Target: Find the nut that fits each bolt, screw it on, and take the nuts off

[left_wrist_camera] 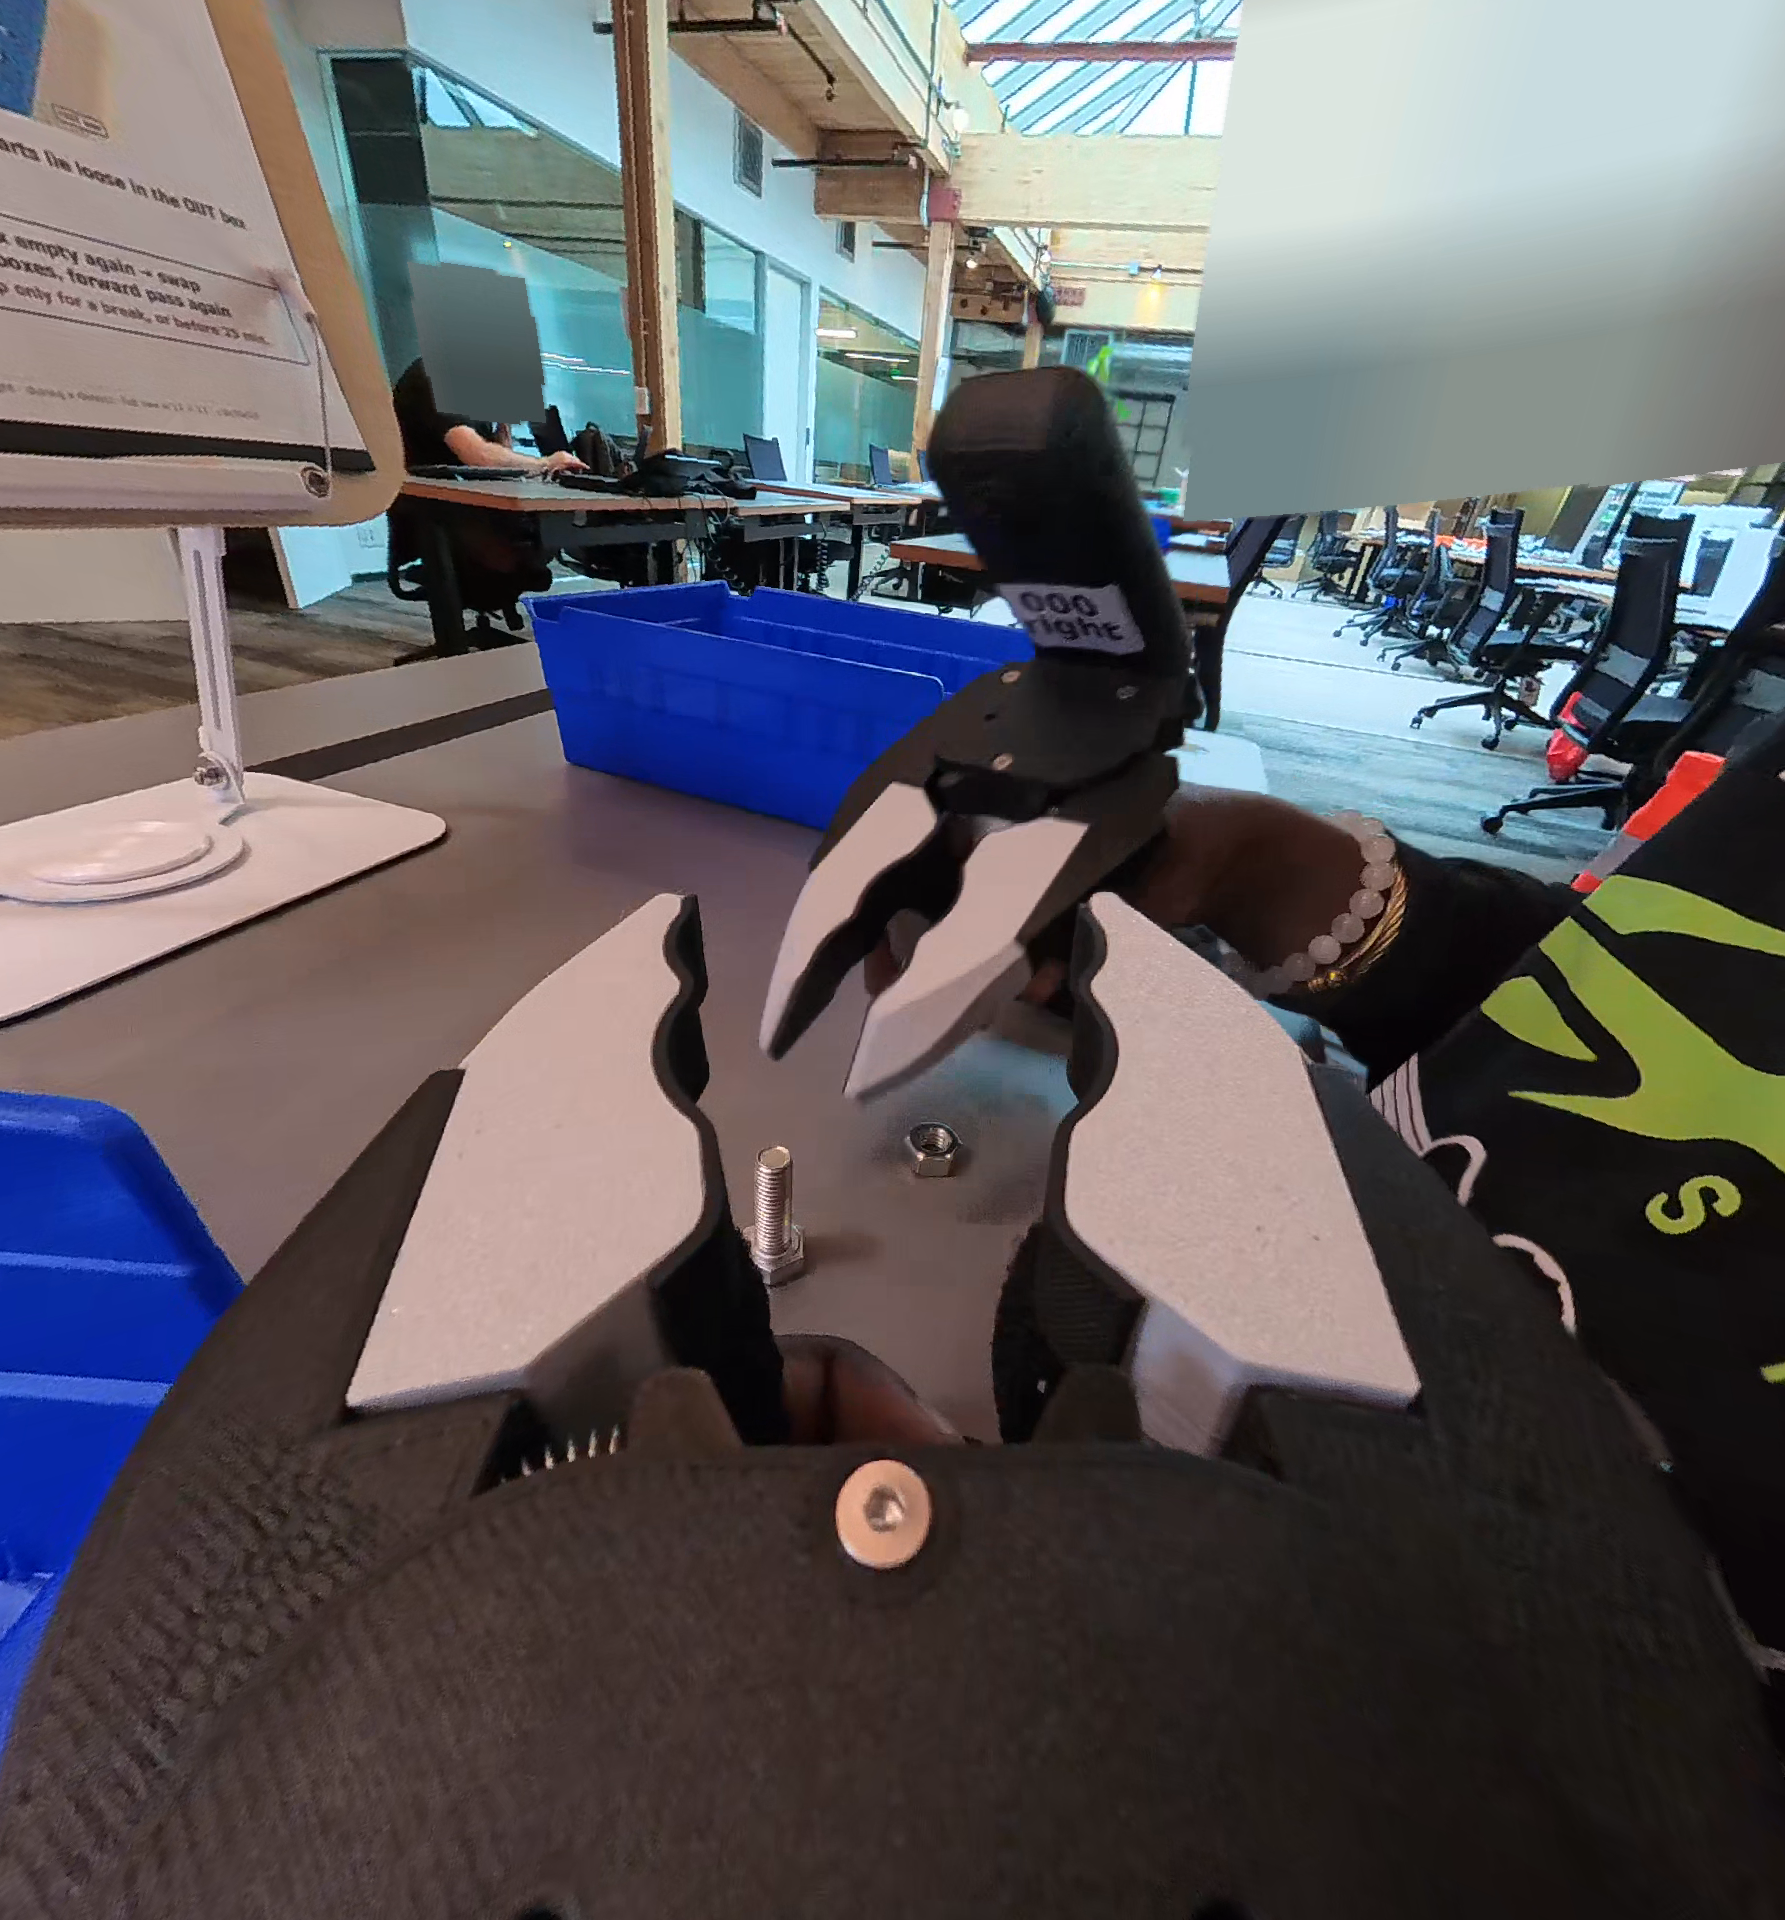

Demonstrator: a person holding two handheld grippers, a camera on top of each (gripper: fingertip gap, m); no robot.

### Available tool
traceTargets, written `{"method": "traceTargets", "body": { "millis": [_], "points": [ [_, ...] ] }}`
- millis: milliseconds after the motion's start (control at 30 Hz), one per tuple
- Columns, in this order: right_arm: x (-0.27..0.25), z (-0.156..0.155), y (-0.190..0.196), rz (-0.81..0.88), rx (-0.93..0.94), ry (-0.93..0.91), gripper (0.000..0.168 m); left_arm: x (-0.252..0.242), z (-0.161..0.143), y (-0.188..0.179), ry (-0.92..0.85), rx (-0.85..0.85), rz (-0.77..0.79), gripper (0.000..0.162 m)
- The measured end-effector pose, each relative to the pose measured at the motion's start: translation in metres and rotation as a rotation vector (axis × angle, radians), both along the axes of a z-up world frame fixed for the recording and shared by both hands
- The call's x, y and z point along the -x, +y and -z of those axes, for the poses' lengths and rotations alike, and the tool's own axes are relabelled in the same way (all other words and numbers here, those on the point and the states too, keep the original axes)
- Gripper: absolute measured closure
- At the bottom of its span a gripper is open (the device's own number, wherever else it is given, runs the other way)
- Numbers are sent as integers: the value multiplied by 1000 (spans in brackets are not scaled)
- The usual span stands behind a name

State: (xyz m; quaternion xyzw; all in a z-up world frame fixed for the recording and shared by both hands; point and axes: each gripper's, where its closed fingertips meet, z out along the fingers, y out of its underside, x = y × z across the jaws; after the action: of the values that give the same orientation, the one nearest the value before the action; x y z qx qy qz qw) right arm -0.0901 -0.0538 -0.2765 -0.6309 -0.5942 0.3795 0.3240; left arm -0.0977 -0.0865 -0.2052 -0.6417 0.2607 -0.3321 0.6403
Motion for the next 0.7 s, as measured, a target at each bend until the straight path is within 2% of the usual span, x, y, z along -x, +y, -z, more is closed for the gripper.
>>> {"method": "traceTargets", "body": {
  "millis": [167,333,400,500,700],
  "points": [
    [15,14,-5,-22,6,-40,143,-2,1,-2,25,-37,-4,94],
    [18,17,-5,-38,-25,-36,158,0,2,0,7,-24,-11,95],
    [17,15,-2,-31,-39,-36,158,0,2,1,16,-17,-20,95],
    [11,-4,3,-12,-42,20,158,1,4,5,31,-2,-46,96],
    [-11,-72,-3,-61,-20,162,158,-10,8,14,104,23,-95,101]
  ]
}}
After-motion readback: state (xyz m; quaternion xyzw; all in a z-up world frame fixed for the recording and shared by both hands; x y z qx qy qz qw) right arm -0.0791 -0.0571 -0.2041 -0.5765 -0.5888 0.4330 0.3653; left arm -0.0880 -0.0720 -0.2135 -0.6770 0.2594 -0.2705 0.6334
